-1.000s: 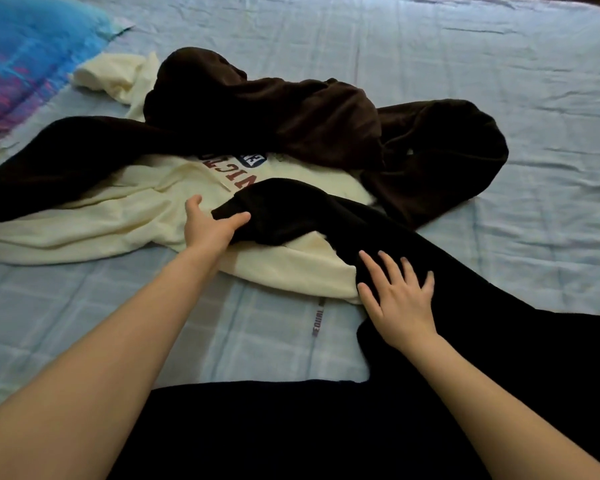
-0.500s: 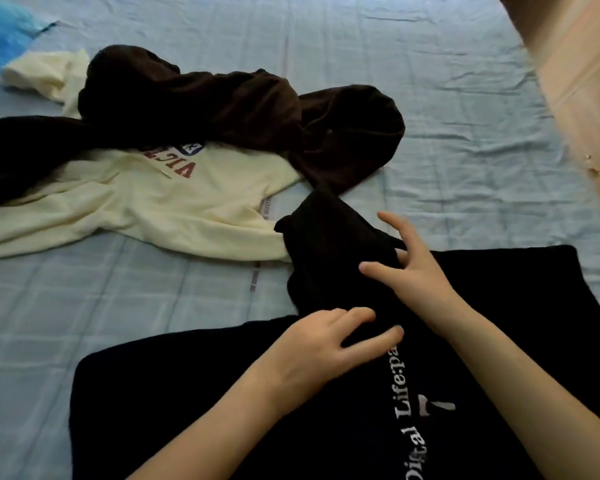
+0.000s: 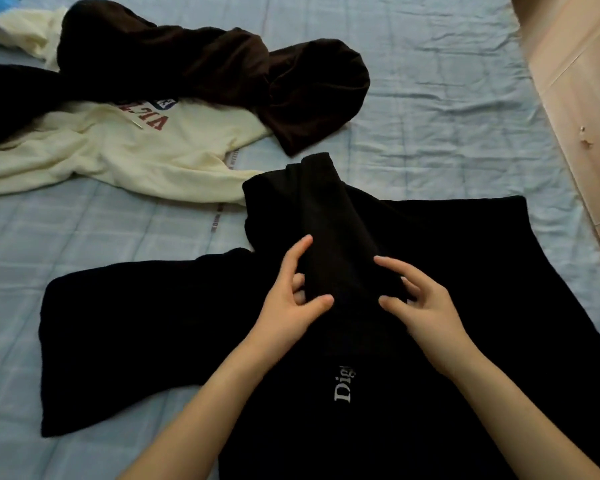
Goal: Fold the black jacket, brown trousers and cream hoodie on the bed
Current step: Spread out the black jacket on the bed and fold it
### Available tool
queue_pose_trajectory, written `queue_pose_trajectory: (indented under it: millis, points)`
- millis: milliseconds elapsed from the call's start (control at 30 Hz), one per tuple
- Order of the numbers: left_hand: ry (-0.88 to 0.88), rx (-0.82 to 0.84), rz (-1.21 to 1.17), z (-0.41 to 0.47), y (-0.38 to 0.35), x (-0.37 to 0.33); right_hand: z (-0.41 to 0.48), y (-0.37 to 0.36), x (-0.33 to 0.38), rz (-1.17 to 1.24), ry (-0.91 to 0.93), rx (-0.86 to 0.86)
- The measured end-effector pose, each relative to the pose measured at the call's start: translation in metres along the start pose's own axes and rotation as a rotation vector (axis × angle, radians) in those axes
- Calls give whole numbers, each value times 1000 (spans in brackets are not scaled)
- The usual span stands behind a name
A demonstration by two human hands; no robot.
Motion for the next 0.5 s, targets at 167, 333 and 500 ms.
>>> queue_pose_trajectory:
  millis: [167, 333, 500]
  points:
    - [173, 93, 46, -80, -73, 41, -81, 51, -25, -167, -152, -45]
    - [369, 485, 494, -124, -96, 76, -118, 79, -61, -633, -518, 29]
    - [210, -220, 581, -46, -19, 41, -43, 61, -24, -655, 31, -130]
Point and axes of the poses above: each hand's wrist, its own z-axis towards the middle knuckle, its own y-axis out of the back of the hand, x = y × z, the point moved 3 cm from there along z, towards the middle knuckle, and after that the axes turned 9 degrees about z, right-handed, at the moved point
